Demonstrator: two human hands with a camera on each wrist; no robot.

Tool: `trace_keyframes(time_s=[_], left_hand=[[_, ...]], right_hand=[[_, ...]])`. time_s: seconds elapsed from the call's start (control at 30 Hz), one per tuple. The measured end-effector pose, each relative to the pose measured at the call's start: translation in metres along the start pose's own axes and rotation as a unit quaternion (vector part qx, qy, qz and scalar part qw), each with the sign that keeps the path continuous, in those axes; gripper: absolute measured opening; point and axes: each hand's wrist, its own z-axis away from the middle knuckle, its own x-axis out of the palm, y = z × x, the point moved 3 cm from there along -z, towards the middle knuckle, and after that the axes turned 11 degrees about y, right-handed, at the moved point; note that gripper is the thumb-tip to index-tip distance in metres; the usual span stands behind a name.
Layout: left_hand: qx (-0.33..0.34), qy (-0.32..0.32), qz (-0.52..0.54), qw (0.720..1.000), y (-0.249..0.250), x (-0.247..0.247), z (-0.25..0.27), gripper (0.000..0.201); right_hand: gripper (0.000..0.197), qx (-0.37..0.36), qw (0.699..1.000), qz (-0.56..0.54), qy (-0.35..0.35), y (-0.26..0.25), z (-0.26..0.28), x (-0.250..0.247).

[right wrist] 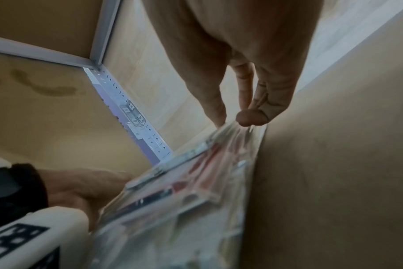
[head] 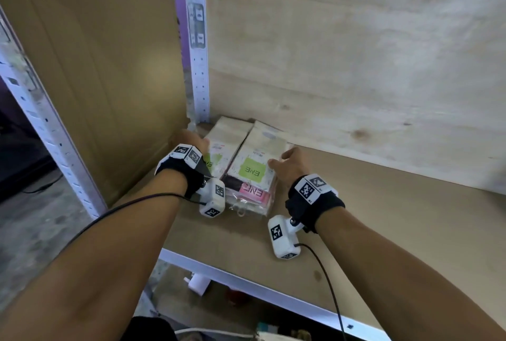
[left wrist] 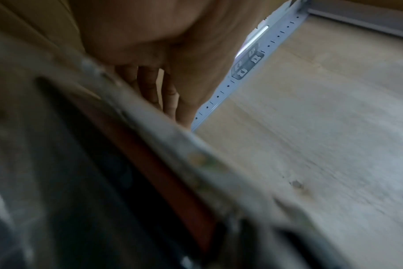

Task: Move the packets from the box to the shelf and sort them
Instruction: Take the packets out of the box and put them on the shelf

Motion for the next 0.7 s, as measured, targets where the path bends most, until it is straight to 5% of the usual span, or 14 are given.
trace_keyframes(time_s=[0.27,0.43,0.7], left_hand=[[0.082,-0.020,-0.037,0.996,0.005,-0.033,0.033,0.069],[0.186,0.008,0.004,0.983,0.006,-0.070,0.094,0.038],[0.270,-0.043,0.130,0.953,-0.011,-0.095,0.233,0.013]], right_hand=[[0.027,-0.018,0.999,-0.038,-0.027,-0.001,0.035,-0.032],[0.006,-0.049,0.993,-0.052,-0.099,0.003,0.085,-0.070],[0.007,-0.139,0.973,0.060,-0.171,0.031,0.187,-0.139]])
